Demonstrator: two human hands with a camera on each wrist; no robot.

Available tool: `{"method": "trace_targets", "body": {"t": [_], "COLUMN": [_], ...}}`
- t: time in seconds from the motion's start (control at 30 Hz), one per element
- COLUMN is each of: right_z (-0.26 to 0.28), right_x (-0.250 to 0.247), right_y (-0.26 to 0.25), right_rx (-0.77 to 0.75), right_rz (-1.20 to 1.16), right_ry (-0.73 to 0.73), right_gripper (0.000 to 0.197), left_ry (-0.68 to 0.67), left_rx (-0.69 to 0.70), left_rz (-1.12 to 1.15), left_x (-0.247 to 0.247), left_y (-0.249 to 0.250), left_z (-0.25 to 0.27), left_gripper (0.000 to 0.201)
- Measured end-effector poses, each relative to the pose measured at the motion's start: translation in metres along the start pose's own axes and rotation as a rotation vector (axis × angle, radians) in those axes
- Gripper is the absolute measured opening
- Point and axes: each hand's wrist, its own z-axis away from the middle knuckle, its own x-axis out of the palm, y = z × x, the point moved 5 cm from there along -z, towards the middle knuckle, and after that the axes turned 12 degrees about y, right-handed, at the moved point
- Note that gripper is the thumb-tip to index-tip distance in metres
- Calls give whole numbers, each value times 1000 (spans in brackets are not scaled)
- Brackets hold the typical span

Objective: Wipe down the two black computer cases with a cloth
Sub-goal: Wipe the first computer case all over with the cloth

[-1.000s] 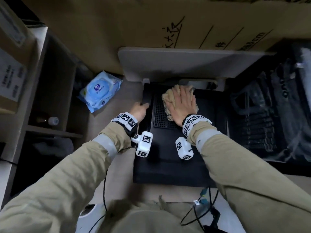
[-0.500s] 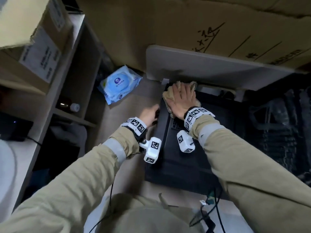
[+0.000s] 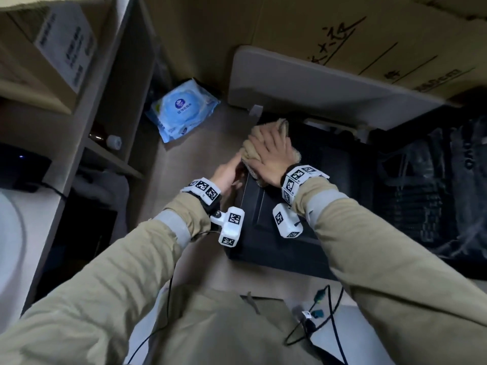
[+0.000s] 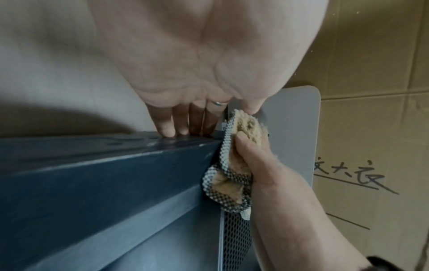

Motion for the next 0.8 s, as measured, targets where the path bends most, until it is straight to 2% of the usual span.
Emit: {"method": "trace_targets", "body": {"t": [0.13, 0.23, 0.33, 0.47, 0.57, 0.67, 0.73, 0.8], "right_z": [28, 48, 68, 93, 119, 151, 163, 174], "right_x": [3, -1, -6, -5, 5, 11, 14, 14], "right_y": [-14, -19, -24, -38, -40, -44, -47, -51], "right_rx": [-22, -100, -95, -60, -46, -83, -80, -100], "right_rz": [-39, -59, -118, -195, -227, -276, -297, -270], "right_ry": [-33, 14, 26, 25, -14, -27, -6, -2], "right_gripper": [67, 71, 75, 83, 75, 50, 38, 33], "left_ry": [78, 60, 83, 99, 124, 171, 181, 226], "left_rx": [37, 78, 148, 214, 218, 259, 270, 278], "left_rz": [-42, -38, -85, -210, -276, -312, -331, -407], "left_x": [-9, -15, -22, -28, -35, -40, -40, -41], "left_y": [-6, -13, -19, -39, -65, -90, -103, -114], "left_z": [6, 17, 31, 56, 72, 82, 90, 102], "left_gripper": [42, 33, 24, 25, 23, 8, 26, 51]}}
